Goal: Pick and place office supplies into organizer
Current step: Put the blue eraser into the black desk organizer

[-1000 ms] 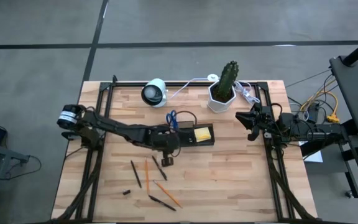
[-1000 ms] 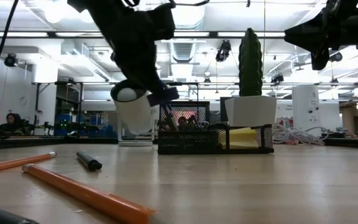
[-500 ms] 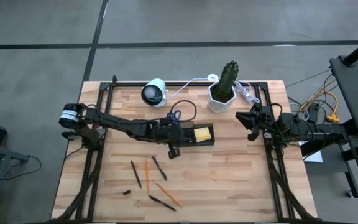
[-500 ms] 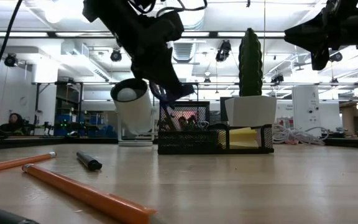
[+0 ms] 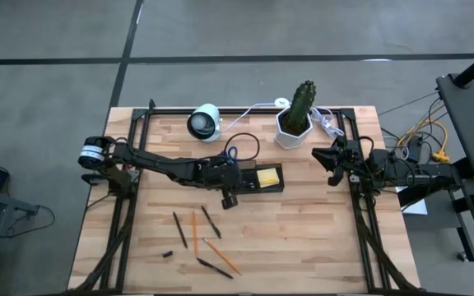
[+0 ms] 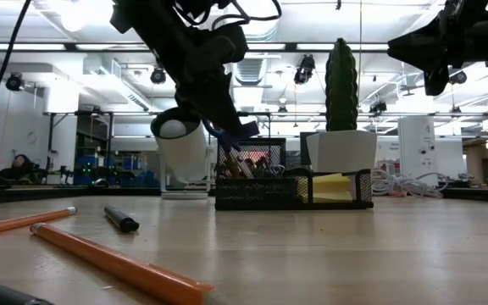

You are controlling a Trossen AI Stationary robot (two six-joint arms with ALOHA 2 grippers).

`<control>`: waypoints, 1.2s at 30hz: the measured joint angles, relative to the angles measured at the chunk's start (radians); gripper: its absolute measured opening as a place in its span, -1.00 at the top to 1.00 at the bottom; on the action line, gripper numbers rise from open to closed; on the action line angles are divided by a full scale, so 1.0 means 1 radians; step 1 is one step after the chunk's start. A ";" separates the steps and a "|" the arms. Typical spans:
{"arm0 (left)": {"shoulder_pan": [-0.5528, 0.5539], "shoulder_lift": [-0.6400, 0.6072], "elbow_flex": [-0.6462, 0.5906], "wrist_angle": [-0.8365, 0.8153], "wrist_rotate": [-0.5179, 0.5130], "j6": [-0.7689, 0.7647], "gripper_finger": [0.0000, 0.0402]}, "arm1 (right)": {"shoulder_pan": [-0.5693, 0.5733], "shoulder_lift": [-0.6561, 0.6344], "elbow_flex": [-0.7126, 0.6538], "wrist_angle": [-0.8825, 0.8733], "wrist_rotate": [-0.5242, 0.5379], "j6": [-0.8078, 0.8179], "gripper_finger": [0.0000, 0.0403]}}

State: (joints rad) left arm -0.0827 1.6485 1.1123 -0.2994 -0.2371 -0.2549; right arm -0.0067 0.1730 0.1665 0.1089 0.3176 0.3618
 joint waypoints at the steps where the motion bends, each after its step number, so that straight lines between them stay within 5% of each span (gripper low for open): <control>1: -0.001 0.000 0.001 -0.001 0.000 0.000 0.99 | 0.000 0.000 0.000 0.000 0.000 0.000 0.73; 8: -0.032 -0.009 0.015 -0.046 -0.013 -0.046 0.99 | 0.000 0.000 0.000 0.000 0.000 -0.002 0.73; 15: -0.080 -0.003 0.042 -0.052 -0.181 -0.132 0.99 | 0.000 0.000 0.000 0.000 0.000 -0.002 0.73; 36: -0.095 0.100 0.064 -0.052 -0.258 -0.131 0.99 | 0.000 0.021 0.000 -0.005 0.000 -0.006 0.73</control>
State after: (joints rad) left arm -0.1776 1.7481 1.1767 -0.3512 -0.4953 -0.3856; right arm -0.0067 0.1938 0.1665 0.1044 0.3180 0.3554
